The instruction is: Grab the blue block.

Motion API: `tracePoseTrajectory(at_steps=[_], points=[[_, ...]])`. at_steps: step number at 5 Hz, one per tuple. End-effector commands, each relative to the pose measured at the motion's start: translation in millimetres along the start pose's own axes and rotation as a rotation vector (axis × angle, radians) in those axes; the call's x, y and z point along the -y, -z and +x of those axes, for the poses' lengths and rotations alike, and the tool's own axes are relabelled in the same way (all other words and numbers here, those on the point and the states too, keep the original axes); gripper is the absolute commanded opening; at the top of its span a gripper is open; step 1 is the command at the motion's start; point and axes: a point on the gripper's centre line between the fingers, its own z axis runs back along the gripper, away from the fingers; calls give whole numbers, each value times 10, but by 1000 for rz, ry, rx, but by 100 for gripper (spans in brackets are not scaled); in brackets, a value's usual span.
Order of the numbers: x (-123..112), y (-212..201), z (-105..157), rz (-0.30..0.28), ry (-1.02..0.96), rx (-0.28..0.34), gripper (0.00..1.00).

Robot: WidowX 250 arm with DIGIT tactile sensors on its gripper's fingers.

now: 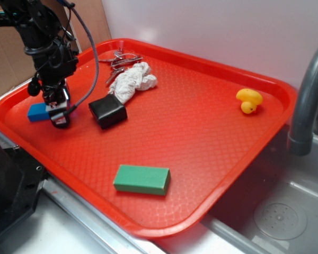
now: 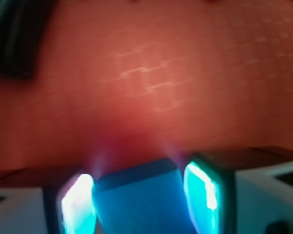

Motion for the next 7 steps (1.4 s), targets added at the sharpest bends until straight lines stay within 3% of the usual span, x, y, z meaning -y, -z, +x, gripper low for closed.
tracePoseTrajectory(at_steps=[1, 2, 3, 4, 5, 6, 7], points=[[145, -732, 269, 24, -40, 19, 0], [117, -974, 347, 25, -135, 10, 0], [114, -1283, 412, 82, -283, 59, 0], [102, -1614, 312, 80, -356, 130, 0], [60, -1838, 211, 129, -495, 203, 0], [44, -1910, 144, 105, -716, 205, 0], [61, -1859, 95, 16, -827, 210, 0]])
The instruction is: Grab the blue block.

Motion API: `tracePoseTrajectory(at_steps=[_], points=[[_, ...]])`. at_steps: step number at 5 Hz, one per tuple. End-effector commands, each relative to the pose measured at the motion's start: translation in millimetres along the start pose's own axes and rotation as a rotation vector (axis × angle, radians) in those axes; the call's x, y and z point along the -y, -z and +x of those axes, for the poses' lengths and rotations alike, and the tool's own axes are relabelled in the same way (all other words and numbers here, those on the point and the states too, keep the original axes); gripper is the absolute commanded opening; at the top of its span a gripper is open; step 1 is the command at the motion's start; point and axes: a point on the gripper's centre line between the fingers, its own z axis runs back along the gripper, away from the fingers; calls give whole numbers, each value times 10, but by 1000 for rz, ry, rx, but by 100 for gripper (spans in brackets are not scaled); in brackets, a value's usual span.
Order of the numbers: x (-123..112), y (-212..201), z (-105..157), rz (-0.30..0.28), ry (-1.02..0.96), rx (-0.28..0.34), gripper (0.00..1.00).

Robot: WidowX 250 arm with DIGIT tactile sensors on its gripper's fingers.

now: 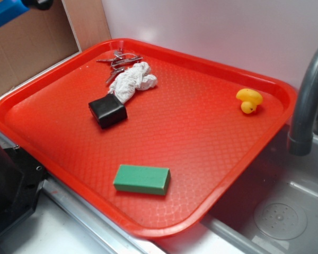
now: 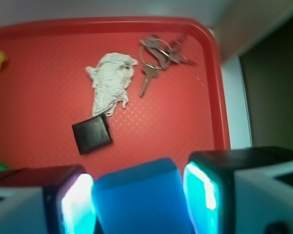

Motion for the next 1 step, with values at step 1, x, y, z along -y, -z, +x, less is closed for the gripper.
tracePoseTrajectory(at_steps=[1], points=[[-27, -89, 49, -58, -133, 26, 0]])
